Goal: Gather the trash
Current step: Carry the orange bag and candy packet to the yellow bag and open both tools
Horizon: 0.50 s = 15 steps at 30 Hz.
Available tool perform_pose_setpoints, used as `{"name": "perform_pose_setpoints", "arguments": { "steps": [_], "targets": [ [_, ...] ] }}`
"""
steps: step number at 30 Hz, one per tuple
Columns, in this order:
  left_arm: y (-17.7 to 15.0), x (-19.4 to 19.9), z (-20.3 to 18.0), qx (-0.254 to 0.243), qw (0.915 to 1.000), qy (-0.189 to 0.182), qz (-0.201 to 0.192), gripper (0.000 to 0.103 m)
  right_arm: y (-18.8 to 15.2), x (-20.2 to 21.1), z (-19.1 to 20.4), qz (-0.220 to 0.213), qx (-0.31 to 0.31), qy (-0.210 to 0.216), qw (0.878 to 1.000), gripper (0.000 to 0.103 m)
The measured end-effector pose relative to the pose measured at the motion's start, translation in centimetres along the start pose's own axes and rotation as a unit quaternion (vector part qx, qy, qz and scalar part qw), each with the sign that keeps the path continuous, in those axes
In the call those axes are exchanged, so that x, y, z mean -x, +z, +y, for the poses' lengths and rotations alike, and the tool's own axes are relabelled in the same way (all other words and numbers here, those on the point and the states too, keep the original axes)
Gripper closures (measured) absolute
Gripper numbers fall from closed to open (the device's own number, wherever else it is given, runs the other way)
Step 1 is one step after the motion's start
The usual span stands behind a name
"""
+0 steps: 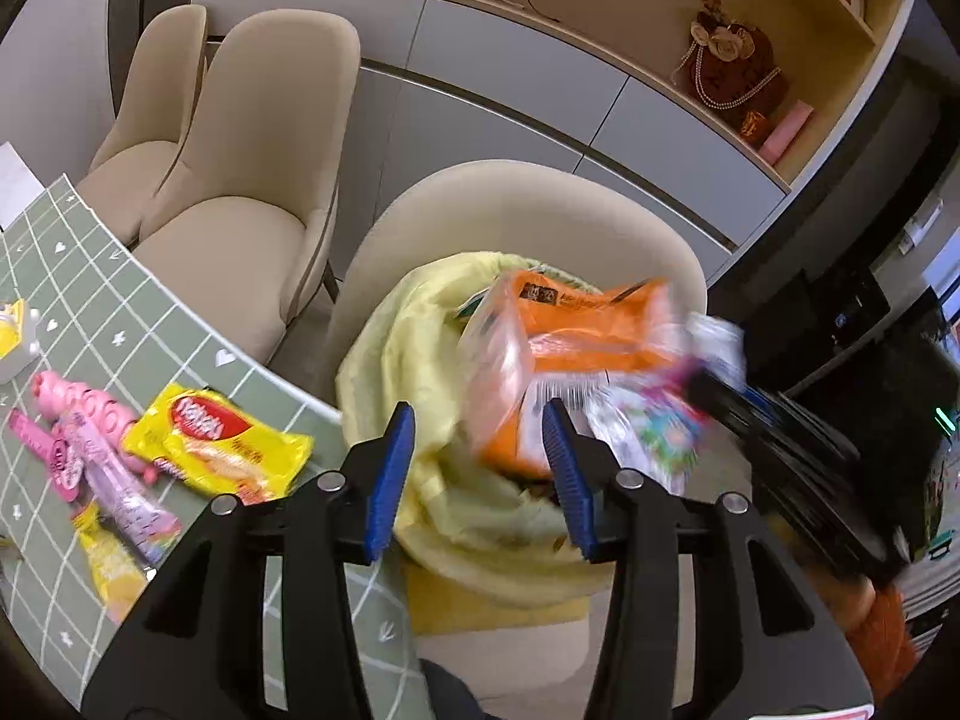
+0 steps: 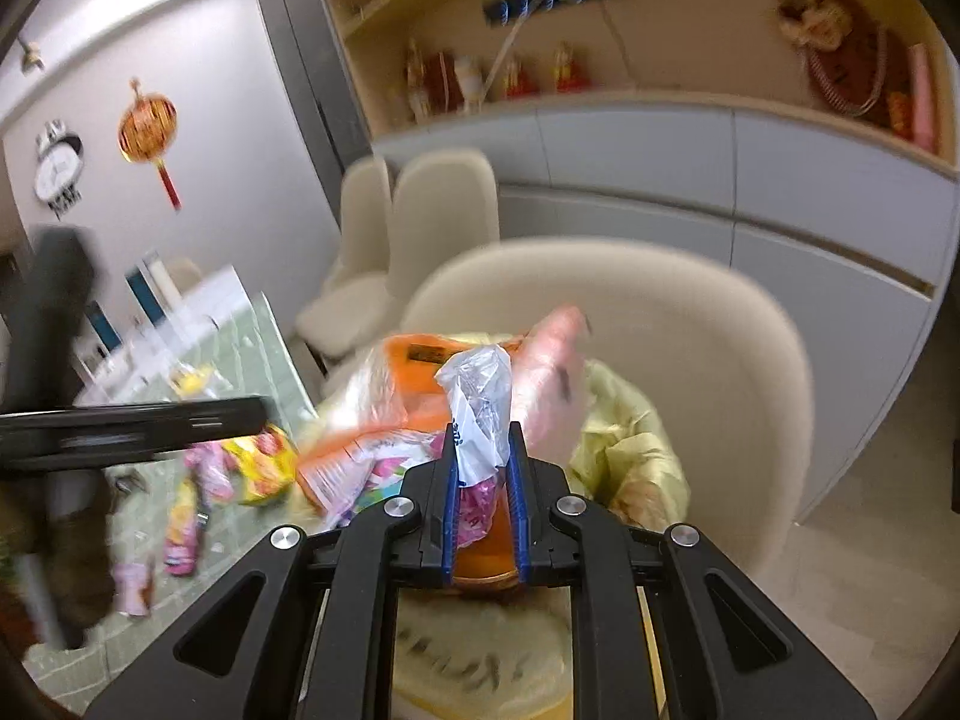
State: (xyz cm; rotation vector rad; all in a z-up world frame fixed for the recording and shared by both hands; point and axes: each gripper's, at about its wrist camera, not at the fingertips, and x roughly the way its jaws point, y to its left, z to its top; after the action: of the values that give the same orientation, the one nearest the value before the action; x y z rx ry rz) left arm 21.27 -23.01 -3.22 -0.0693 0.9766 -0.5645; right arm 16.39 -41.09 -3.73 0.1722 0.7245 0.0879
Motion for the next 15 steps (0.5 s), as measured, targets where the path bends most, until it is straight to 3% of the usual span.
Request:
{"name": "perform_pose_setpoints", "arguments": {
  "steps": [6,10,15],
  "targets": [
    [-1.7,0.9,2.0,0.009,0.9999,0.003,0.004,0.057,0.7,-4.5,-0.8,0.049,-0.003,-0.016,0.999,0.088],
    [-2.4,0.3,3.3,0.028,0.9995,-0.003,0.014,0.057,0.3,-7.1,-1.8,0.107,-0.008,-0.019,0.994,0.088],
    [-2.8,0.0,4.6,0.040,0.9990,-0.010,0.019,0.057,-0.3,-7.5,-2.4,0.135,-0.012,-0.015,0.991,0.088]
  ]
}}
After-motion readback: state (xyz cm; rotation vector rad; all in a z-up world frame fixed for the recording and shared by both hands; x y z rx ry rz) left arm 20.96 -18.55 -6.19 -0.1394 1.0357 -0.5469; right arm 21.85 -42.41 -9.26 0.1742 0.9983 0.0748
